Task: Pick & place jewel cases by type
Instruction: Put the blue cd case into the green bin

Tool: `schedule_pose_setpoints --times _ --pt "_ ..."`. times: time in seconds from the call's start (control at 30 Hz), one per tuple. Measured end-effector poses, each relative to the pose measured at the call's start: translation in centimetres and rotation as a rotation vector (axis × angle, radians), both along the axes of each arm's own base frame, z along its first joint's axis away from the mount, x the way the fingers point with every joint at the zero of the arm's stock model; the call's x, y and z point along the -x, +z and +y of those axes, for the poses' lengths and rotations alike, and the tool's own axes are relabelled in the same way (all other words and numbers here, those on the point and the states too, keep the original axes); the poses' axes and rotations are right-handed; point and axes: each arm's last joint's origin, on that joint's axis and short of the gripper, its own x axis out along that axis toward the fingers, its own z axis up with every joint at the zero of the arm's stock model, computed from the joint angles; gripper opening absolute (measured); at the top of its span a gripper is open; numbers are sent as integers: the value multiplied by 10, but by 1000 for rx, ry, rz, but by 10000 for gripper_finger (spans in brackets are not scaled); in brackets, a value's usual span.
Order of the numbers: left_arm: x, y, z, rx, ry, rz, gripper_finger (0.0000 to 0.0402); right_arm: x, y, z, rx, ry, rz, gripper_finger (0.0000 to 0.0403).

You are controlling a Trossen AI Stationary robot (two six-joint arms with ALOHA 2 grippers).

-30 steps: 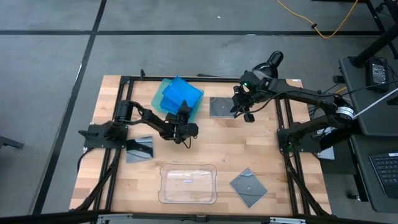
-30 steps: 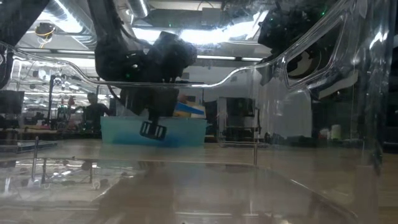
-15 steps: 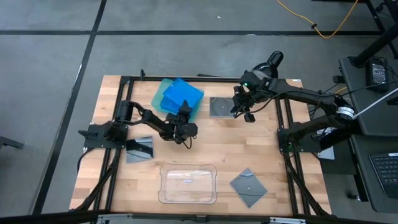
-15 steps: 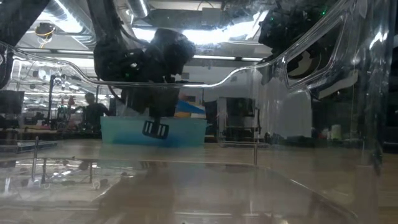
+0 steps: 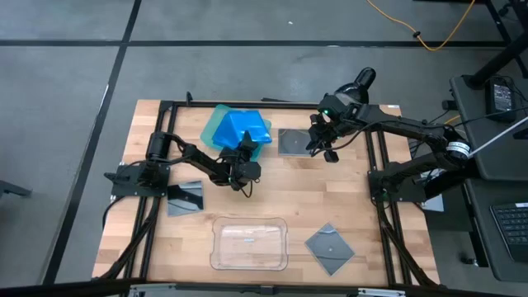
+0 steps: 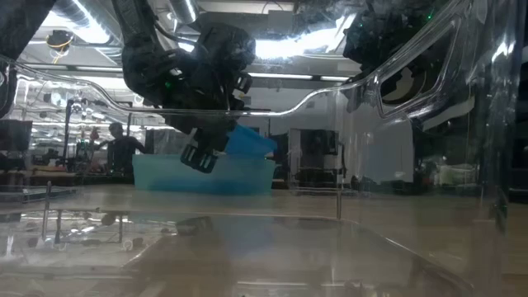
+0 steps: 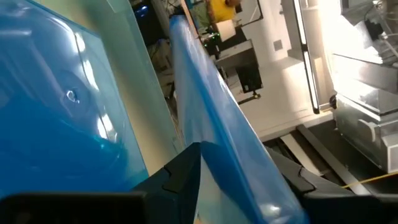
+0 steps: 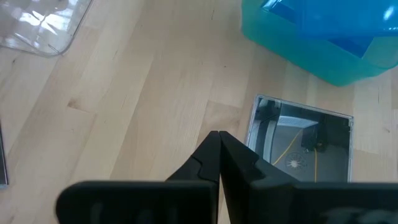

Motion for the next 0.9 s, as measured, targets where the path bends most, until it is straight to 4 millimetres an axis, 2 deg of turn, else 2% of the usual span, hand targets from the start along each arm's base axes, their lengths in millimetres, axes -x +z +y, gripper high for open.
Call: schedule_pose_setpoints --times 0.57,0.7,0.9 --pt "0 2 -2 -4 1 46 123 0 0 0 0 1 -1 10" --pt "1 1 -2 -4 1 38 93 0 0 0 0 1 -2 10" --pt "11 -6 -8 -5 -14 41 12 -1 0 0 4 2 -9 10"
